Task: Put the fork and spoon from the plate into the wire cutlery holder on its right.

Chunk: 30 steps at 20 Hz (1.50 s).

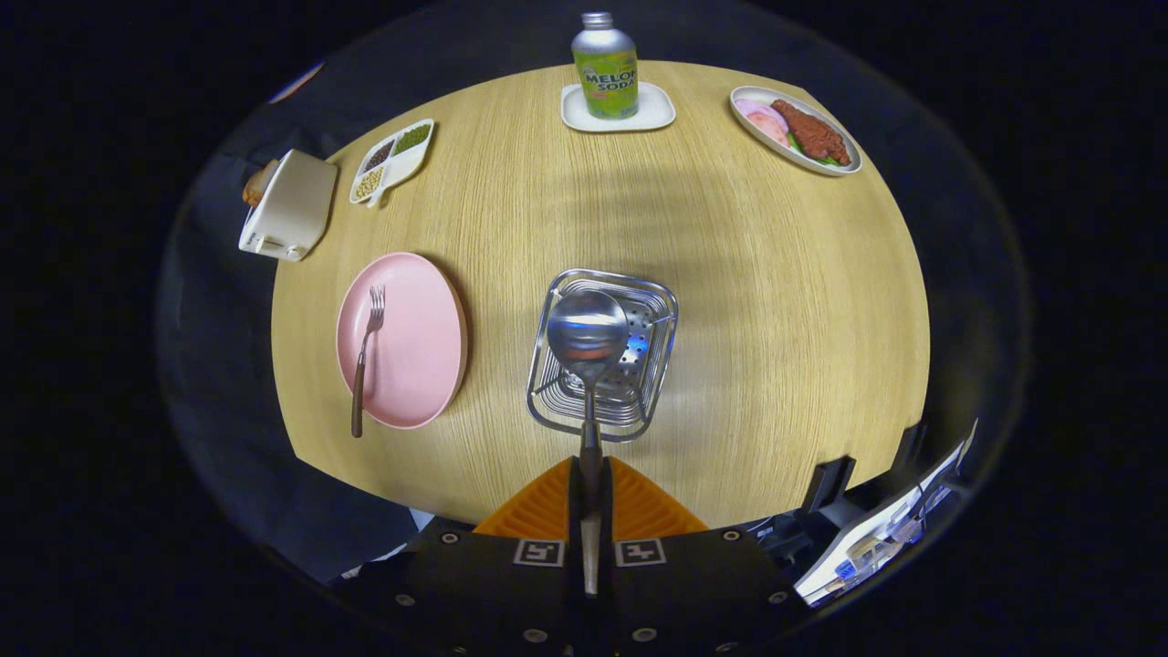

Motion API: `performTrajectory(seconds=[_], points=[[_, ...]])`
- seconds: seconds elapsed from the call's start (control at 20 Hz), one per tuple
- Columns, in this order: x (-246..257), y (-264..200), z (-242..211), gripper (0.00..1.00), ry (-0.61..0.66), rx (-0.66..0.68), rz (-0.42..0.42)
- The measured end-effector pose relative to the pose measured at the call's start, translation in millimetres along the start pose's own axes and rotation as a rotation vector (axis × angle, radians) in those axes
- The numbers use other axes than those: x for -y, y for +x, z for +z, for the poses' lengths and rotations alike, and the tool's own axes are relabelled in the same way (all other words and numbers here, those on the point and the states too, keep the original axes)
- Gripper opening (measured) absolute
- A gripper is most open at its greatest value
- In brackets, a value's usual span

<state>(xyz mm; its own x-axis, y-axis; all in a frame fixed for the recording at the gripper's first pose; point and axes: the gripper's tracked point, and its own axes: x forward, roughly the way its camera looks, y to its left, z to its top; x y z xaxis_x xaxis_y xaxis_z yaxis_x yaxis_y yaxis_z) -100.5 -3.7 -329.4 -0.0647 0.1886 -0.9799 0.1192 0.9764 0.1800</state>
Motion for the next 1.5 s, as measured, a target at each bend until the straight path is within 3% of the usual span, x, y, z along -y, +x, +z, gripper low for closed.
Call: performTrajectory(seconds=[0.4,0.7,1.0,1.25,1.3,1.5], points=[[8,11,15,0.08,0.029,-0.123,0.016],[19,9,32,0.1,0.046,-0.065,-0.011],[18,-3,53,0.12,0.047,0.111,-0.036],[7,-19,82,0.15,0.026,0.351,-0.035],[3,-22,86,0.23,0.018,0.395,-0.036],[-12,-40,103,0.38,0.013,0.565,-0.02]])
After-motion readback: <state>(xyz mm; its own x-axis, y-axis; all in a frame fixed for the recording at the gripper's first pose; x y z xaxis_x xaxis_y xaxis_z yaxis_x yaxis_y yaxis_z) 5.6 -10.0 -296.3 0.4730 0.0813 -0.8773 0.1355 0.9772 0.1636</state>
